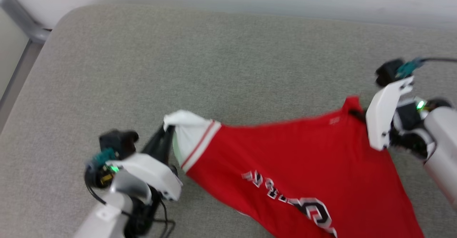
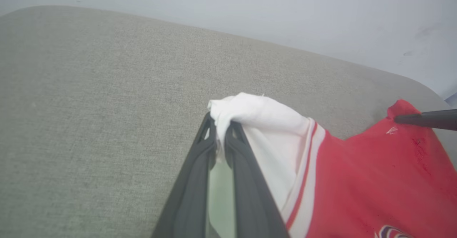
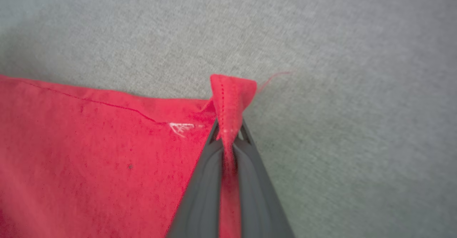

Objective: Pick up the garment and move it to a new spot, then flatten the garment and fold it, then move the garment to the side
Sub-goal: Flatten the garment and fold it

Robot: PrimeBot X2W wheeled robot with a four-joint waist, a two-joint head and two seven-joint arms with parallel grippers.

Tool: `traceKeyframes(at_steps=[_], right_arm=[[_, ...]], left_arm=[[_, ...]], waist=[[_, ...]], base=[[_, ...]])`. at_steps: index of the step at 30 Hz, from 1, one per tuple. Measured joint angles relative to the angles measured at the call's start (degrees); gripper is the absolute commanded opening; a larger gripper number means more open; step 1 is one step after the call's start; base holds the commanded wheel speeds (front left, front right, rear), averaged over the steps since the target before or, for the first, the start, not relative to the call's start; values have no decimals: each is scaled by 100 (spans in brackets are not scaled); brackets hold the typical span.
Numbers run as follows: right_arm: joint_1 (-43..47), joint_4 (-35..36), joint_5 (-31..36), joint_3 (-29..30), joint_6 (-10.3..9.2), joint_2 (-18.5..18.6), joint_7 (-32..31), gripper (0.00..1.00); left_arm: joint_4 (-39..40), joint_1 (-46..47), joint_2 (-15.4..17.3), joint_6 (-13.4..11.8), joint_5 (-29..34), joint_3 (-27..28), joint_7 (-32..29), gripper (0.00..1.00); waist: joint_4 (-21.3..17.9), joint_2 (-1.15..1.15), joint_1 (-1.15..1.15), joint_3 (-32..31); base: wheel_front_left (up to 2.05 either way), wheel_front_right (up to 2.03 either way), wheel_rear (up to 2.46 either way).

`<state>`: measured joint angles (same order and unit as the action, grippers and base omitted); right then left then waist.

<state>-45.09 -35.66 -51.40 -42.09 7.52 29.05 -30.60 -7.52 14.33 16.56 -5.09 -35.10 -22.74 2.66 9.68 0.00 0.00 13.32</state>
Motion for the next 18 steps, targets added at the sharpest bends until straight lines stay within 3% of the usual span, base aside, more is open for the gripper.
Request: traceKeyframes(at_steps=[9, 18], right_arm=[[-960, -708, 625, 770, 1, -58, 1054, 0], [-2467, -1184, 1608, 1545, 4, -281, 1812, 0]], left_arm=[[-305, 1753, 257, 169, 115, 158, -417, 0], [-1472, 4334, 383, 410, 432, 231, -764, 0]], waist=[[-389, 0, 0, -113], [-717, 0, 0, 270]], base=[[0, 0, 0], [0, 0, 0]])
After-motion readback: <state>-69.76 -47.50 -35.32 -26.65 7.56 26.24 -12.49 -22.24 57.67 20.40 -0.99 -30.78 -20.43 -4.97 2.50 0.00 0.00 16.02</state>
